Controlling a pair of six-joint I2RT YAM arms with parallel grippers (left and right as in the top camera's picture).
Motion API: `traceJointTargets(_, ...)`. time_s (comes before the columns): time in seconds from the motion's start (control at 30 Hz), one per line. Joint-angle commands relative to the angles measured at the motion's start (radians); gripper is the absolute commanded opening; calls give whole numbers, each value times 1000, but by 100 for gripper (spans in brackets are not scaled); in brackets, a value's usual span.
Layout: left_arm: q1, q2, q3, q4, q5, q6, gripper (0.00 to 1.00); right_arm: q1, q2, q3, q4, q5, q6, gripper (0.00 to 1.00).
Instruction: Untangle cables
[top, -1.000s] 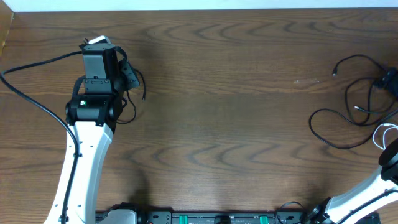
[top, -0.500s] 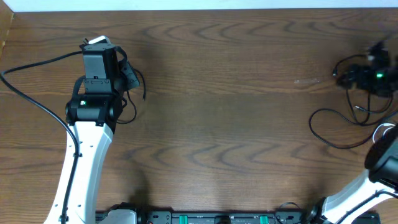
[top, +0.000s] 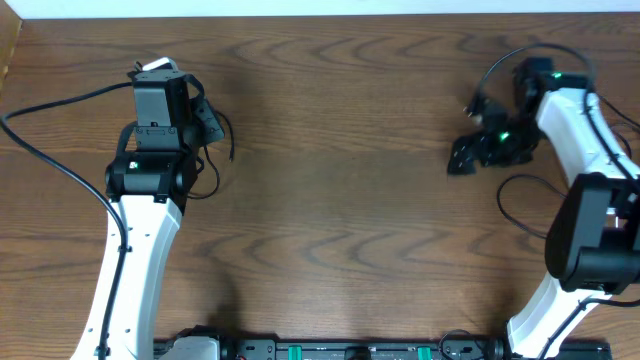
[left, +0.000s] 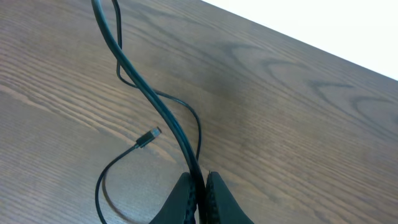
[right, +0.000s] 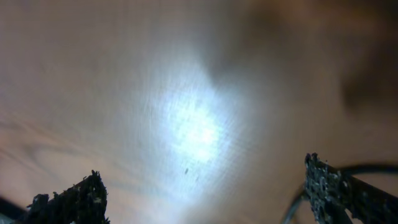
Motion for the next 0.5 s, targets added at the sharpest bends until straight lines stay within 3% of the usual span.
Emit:
traceJointTargets(0.0, -2, 7, 6, -2, 10, -2, 7, 31, -19, -66, -43, 67, 13, 99)
traceJointTargets(0.47, -2, 52, 6, 5, 32, -3, 7, 32, -19, -228, -17, 274, 181, 99)
